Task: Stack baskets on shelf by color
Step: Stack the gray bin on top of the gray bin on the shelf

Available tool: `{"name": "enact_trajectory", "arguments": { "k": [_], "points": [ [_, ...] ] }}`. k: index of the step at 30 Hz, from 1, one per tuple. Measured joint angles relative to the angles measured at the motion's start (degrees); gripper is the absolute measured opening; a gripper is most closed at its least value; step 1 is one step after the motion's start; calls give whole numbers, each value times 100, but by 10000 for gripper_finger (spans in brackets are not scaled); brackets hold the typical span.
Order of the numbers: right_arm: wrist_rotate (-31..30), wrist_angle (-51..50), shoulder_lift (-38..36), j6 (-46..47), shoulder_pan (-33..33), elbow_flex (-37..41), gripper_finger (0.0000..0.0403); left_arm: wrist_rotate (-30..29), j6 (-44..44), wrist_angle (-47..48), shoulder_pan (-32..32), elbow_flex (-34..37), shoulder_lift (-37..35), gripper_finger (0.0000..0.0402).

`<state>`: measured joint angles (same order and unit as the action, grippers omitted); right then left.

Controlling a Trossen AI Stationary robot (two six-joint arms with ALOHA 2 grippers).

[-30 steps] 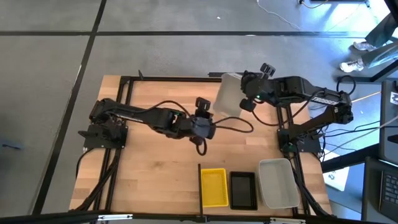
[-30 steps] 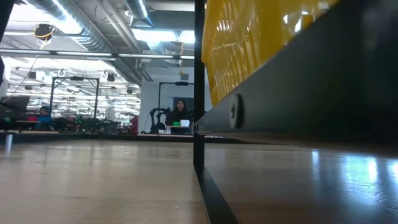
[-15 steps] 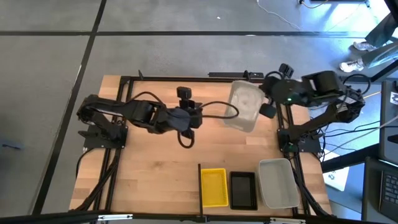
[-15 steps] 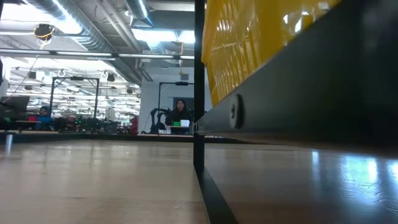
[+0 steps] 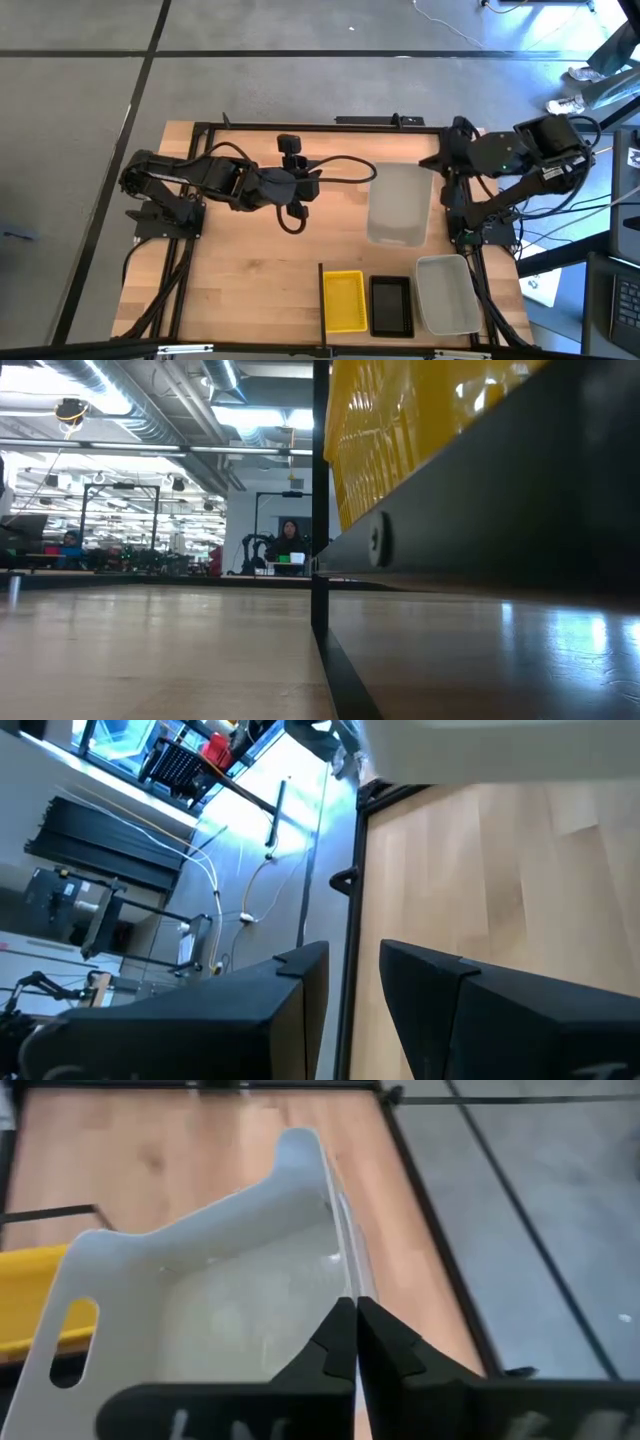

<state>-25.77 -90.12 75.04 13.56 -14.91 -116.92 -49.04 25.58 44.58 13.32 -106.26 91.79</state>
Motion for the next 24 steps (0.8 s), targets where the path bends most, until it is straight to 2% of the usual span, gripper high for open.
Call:
{"name": "enact_trajectory", "arguments": {
  "k": [9, 24],
  "points": [
    [713, 8, -33, 472, -484, 9, 0, 0, 1, -4, 0, 0, 2, 87],
    [1792, 11, -207, 1922, -1488, 9, 0, 2, 2, -11, 0, 0, 4, 87]
  ]
}}
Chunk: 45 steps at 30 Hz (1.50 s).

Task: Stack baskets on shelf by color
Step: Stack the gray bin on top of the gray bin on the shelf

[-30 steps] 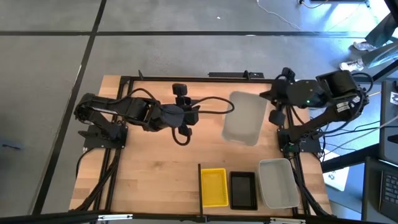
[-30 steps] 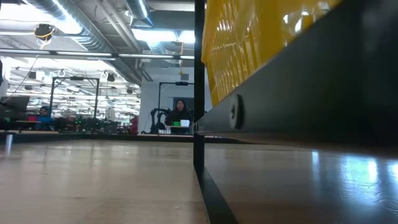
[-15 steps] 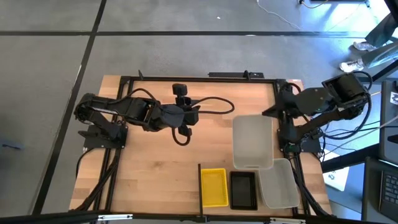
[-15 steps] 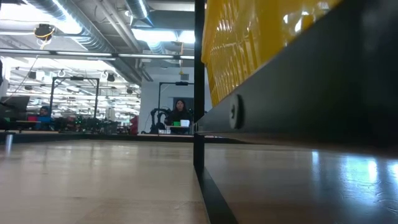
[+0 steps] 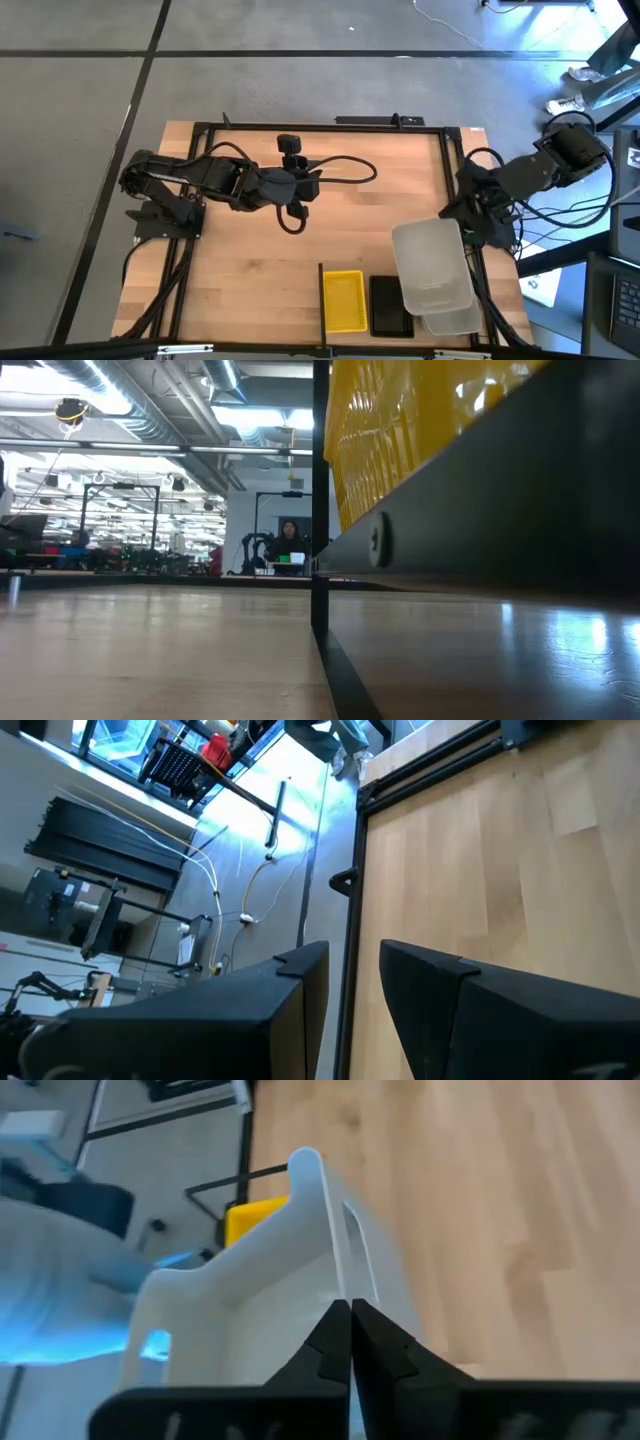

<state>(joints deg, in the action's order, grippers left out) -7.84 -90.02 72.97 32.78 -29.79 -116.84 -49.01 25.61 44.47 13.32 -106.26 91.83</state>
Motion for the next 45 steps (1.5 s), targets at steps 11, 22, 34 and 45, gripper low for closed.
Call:
{"name": "enact_trajectory", "arguments": {
  "k": [11, 22, 34, 45],
  "points": [
    [-50, 7, -486, 1286, -855, 1083, 0, 0, 0, -7, 0, -2, 2, 87],
    [-138, 103, -754, 2136, -1492, 1899, 0, 2, 0, -13, -7, 0, 2, 87],
    [-167, 101, -765, 2123, -1504, 1899, 0, 0, 0, -11, -7, -2, 2, 87],
    [-1312, 101, -389, 1626, -939, 1897, 7, 0, 2, 6, -7, 0, 2, 87]
  ]
}}
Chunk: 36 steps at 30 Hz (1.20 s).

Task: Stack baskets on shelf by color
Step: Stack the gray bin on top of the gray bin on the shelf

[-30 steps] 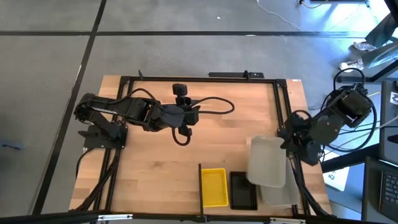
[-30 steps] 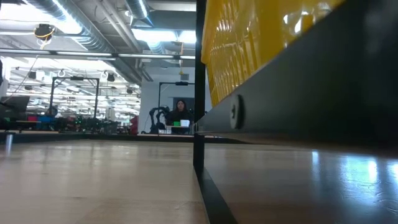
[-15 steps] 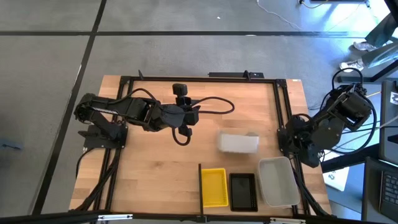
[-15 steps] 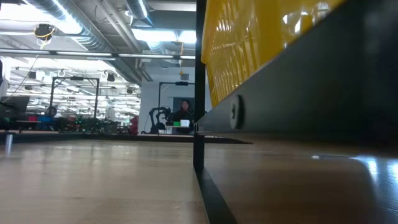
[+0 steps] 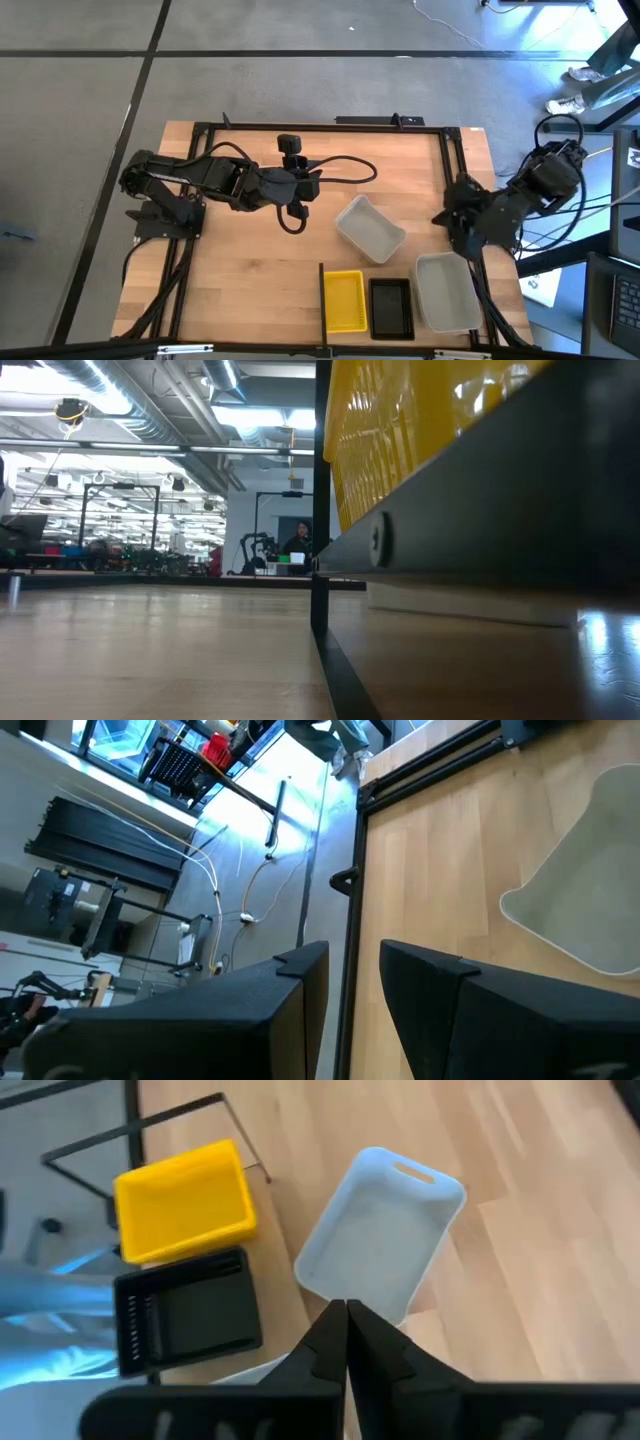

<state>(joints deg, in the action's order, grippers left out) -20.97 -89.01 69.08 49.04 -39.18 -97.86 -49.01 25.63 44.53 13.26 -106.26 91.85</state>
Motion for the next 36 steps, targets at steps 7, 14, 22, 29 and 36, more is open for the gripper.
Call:
{"name": "enact_trajectory", "arguments": {
  "k": [7, 14, 22, 29, 36],
  "points": [
    [243, 2, 498, -572, 725, 0, 60, 0, 0, 5, 0, 0, 0, 87],
    [675, 530, 1112, -996, 1617, -1, 125, -1, -101, 319, 0, 0, 0, 87],
    [2413, 1686, 2102, -897, 2557, -4, 132, 0, -975, 1207, 0, 0, 1, 87],
    [2817, 1528, 2879, -929, 2907, -4, 132, 73, -1611, 1831, 45, 11, -421, 87],
    [2813, 1630, 3559, -932, 3164, -7, 132, 187, -1823, 1910, 87, -8, -956, 87]
  ]
}}
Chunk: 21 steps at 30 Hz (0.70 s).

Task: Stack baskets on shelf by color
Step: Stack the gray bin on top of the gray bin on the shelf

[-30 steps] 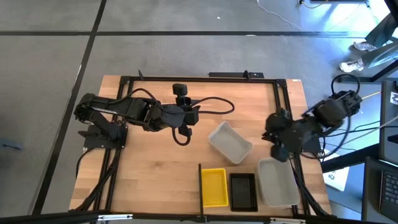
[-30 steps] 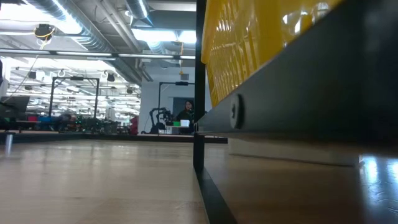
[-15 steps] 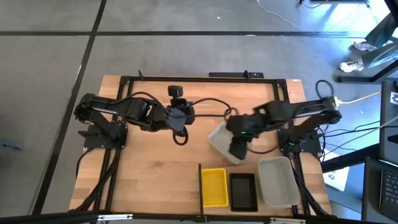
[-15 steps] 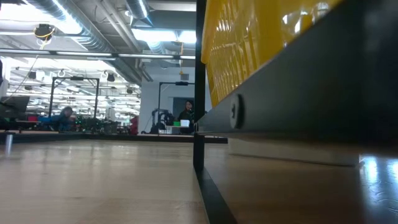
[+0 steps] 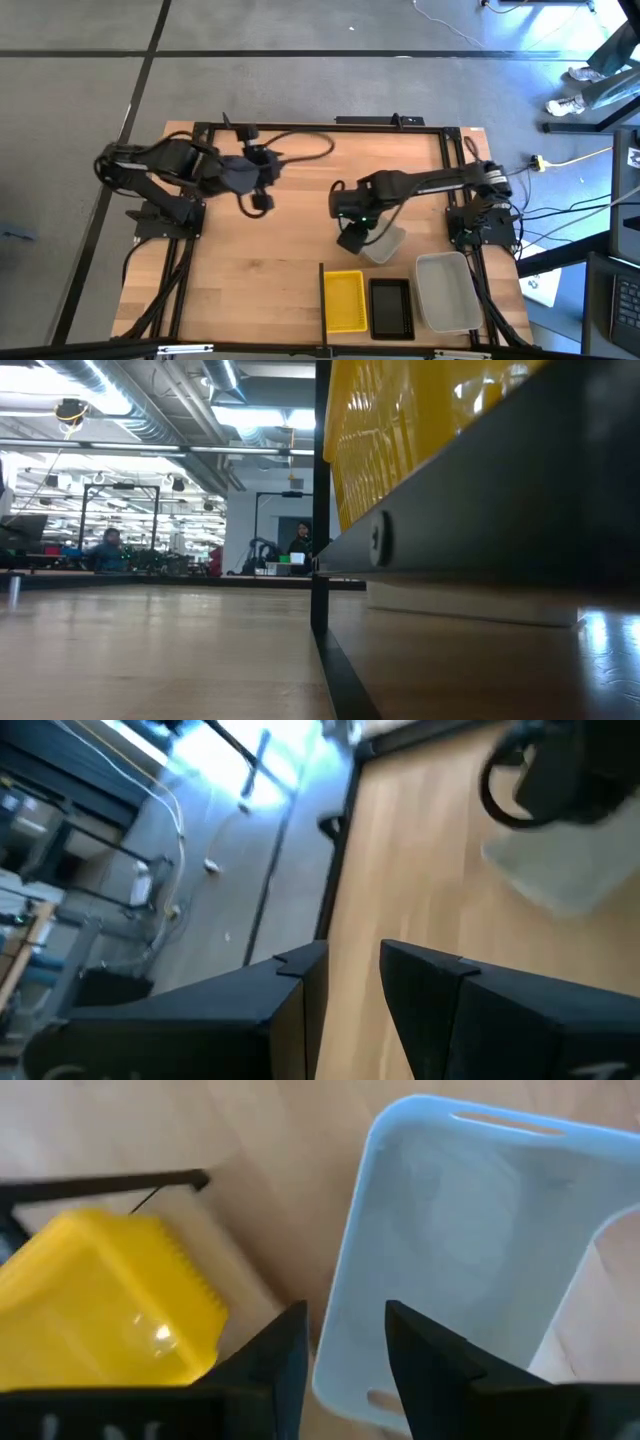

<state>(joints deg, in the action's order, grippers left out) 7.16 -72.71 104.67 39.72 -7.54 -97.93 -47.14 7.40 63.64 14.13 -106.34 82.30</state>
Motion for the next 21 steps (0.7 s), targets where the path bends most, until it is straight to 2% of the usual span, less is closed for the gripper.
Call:
{"name": "enact_trajectory", "arguments": {
  "k": [11, 21],
  "points": [
    [49, 237, 880, -277, 216, 0, 132, 18, -85, 166, 28, 10, -428, 87],
    [151, 461, 1066, -380, 245, 0, 132, 29, -85, 284, 28, 8, -435, 87]
  ]
}}
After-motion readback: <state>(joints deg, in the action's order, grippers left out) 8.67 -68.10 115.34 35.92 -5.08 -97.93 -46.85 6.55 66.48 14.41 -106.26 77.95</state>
